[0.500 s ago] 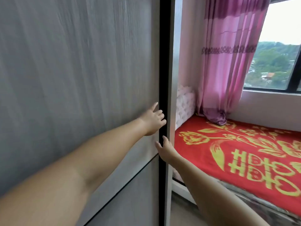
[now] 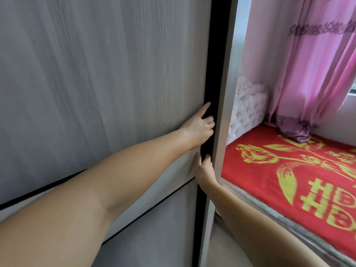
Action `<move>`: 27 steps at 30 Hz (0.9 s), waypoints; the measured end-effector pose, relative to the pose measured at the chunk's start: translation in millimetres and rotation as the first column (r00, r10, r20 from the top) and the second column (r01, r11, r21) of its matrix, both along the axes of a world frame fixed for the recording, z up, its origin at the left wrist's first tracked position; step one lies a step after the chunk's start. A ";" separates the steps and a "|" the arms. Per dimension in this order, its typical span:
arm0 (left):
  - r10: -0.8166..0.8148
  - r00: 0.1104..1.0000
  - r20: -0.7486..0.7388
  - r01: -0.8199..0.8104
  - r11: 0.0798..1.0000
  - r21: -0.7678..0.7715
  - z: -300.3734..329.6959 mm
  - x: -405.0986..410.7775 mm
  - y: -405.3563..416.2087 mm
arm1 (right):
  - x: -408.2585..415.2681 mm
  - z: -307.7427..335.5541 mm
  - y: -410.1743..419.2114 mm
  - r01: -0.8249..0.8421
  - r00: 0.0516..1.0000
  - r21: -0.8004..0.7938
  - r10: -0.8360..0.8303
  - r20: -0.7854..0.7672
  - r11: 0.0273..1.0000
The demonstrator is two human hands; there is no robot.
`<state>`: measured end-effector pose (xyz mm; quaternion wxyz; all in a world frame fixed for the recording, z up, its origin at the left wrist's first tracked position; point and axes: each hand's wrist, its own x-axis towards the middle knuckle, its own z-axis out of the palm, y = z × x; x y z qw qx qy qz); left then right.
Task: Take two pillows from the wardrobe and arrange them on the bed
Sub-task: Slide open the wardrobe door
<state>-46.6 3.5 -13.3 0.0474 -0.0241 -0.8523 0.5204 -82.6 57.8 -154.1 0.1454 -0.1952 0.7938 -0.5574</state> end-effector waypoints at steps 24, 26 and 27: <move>0.191 0.977 -0.096 -0.183 0.979 0.086 -14.4 265.0 -15.5 | 224.8 -2.9 -1.7 -0.308 0.839 0.320 0.415 -0.353 0.896; 0.221 0.973 -0.069 -0.215 0.973 0.079 -17.3 297.2 -19.7 | 253.6 -4.8 -4.5 -0.345 0.797 0.358 0.472 -0.377 0.868; 0.232 0.971 -0.058 -0.227 0.971 0.074 -18.1 312.1 -22.0 | 266.7 -6.0 -6.4 -0.355 0.775 0.378 0.495 -0.392 0.855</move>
